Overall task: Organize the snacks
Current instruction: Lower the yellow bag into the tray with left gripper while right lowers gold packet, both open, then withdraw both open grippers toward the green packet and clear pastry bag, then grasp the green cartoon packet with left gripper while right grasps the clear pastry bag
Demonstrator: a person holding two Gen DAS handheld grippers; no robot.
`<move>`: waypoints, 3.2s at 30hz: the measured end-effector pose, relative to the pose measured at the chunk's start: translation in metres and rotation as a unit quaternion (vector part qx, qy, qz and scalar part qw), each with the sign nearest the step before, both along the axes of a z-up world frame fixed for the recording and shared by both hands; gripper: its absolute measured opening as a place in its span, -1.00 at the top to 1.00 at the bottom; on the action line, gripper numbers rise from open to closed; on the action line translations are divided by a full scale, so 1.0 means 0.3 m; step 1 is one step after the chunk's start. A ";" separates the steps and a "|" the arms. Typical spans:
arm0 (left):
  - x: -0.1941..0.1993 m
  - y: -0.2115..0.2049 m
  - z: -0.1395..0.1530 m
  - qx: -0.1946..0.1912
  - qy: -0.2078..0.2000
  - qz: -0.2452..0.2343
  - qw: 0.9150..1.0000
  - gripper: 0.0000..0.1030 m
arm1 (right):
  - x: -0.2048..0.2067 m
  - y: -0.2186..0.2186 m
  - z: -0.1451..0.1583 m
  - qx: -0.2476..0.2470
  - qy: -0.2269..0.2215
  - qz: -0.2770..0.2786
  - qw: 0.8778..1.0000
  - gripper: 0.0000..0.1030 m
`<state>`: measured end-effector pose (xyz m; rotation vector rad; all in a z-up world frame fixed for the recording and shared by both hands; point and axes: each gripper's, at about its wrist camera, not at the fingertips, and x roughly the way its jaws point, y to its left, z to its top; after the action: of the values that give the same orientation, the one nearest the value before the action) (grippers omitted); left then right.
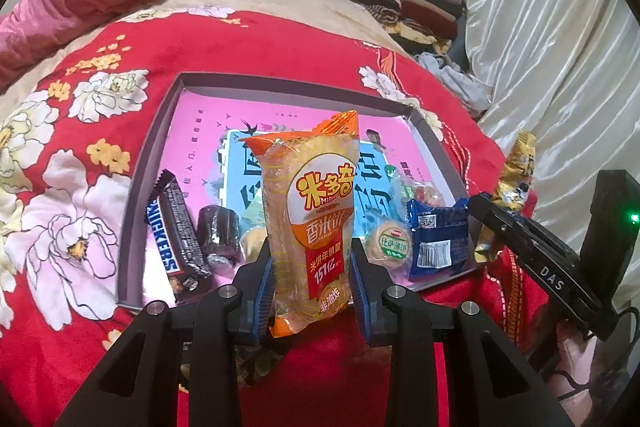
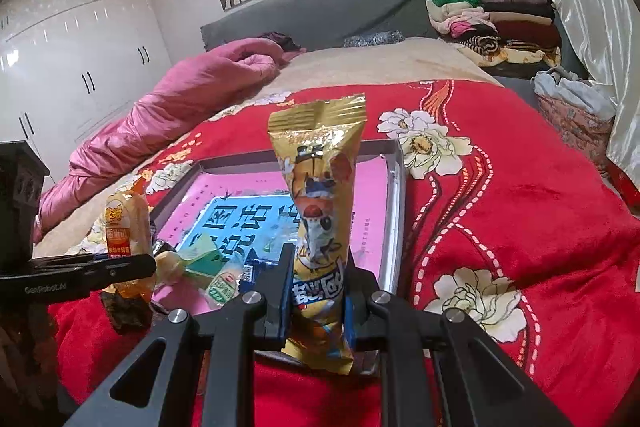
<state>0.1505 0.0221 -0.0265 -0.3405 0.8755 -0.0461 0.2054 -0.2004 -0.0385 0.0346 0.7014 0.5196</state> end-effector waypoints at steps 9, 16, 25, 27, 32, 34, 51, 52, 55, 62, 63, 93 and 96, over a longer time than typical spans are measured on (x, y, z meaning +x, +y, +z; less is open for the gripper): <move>0.030 -0.011 -0.022 0.001 0.004 -0.002 1.000 0.33 | 0.025 0.029 -0.030 -0.004 0.009 0.007 1.000 0.60; 0.027 -0.011 -0.021 -0.003 0.003 -0.002 1.000 0.33 | 0.024 0.020 -0.028 0.007 0.012 0.007 1.000 0.25; 0.021 0.016 -0.011 -0.010 0.000 0.008 1.000 0.09 | 0.014 0.003 -0.012 0.008 0.003 -0.002 1.000 0.03; 0.021 0.023 -0.011 -0.011 0.000 0.011 1.000 0.06 | 0.015 -0.004 -0.008 0.011 0.002 -0.006 1.000 -0.02; 0.010 0.033 -0.004 -0.018 -0.005 0.013 1.000 -0.05 | 0.010 -0.023 0.009 0.021 -0.006 -0.012 1.000 -0.05; 0.003 0.038 0.005 -0.021 -0.008 0.014 1.000 -0.09 | 0.006 -0.028 0.017 0.023 -0.011 -0.014 1.000 -0.09; -0.087 0.115 0.079 -0.018 -0.028 0.024 0.999 -0.35 | -0.112 0.000 0.089 0.036 -0.049 0.026 0.998 -0.33; -0.092 0.117 0.081 -0.018 -0.028 0.023 0.999 -0.39 | -0.117 0.008 0.086 0.034 -0.048 0.029 0.998 -0.33; -0.112 0.123 0.082 -0.012 -0.027 0.017 0.999 -0.45 | -0.141 0.035 0.079 0.027 -0.043 0.043 0.998 -0.33; -0.160 0.117 0.064 0.013 -0.019 -0.017 1.000 -0.47 | -0.197 0.093 0.067 0.016 -0.033 0.071 0.997 -0.34; -0.168 0.113 0.059 0.019 -0.017 -0.023 0.999 -0.47 | -0.203 0.098 0.064 0.016 -0.031 0.073 0.997 -0.35; -0.159 0.089 -0.116 0.060 0.027 -0.058 0.996 -0.39 | -0.217 0.266 -0.148 -0.052 0.075 0.083 0.992 -0.13; -0.152 0.085 -0.130 0.059 0.033 -0.053 0.996 -0.21 | -0.210 0.269 -0.151 -0.054 0.076 0.084 0.992 -0.01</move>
<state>0.1048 0.0476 -0.0657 -0.1854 0.9566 -0.0819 0.1424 -0.1198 -0.0837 -0.0886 0.8850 0.6449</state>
